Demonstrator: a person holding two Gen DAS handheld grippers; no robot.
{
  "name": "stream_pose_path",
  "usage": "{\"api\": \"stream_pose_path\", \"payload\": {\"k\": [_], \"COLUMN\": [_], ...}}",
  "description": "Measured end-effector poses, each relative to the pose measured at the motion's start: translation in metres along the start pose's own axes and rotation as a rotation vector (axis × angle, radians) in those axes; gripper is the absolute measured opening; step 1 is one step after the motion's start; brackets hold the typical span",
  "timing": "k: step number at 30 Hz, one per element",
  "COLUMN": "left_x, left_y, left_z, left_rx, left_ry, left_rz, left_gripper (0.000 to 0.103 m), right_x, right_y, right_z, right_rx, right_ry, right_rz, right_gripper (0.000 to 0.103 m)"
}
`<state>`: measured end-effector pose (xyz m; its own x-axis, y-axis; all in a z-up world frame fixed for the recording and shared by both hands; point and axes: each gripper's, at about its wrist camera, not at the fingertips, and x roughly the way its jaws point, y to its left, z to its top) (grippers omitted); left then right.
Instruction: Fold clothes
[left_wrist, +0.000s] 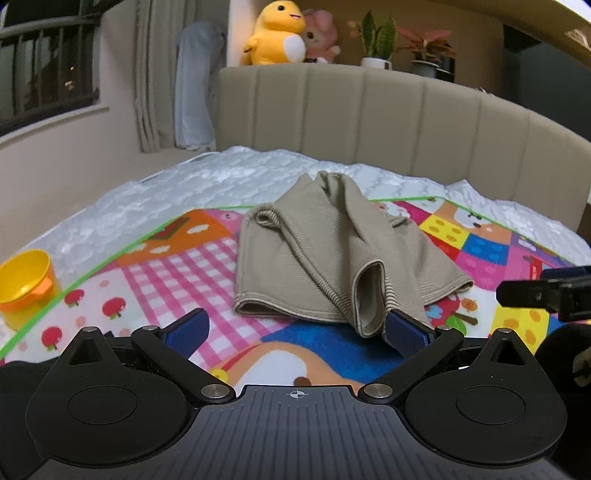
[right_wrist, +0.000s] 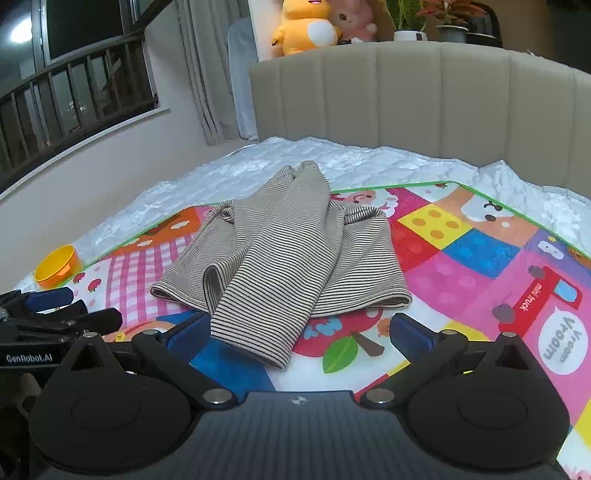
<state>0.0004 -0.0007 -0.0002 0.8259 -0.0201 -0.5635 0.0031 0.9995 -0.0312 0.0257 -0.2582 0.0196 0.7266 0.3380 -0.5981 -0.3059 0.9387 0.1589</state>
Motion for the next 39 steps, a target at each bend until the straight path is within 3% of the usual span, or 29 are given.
{"api": "stream_pose_path", "payload": {"k": [39], "left_x": [0.005], "left_y": [0.009], "left_z": [0.001], "left_rx": [-0.06], "left_ry": [-0.002], "left_rz": [-0.009], "left_gripper": [0.103], "right_x": [0.0], "right_y": [-0.006], "right_z": [0.0], "right_rx": [0.03], "right_ry": [0.018], "right_rz": [0.01], "right_gripper": [0.103]}}
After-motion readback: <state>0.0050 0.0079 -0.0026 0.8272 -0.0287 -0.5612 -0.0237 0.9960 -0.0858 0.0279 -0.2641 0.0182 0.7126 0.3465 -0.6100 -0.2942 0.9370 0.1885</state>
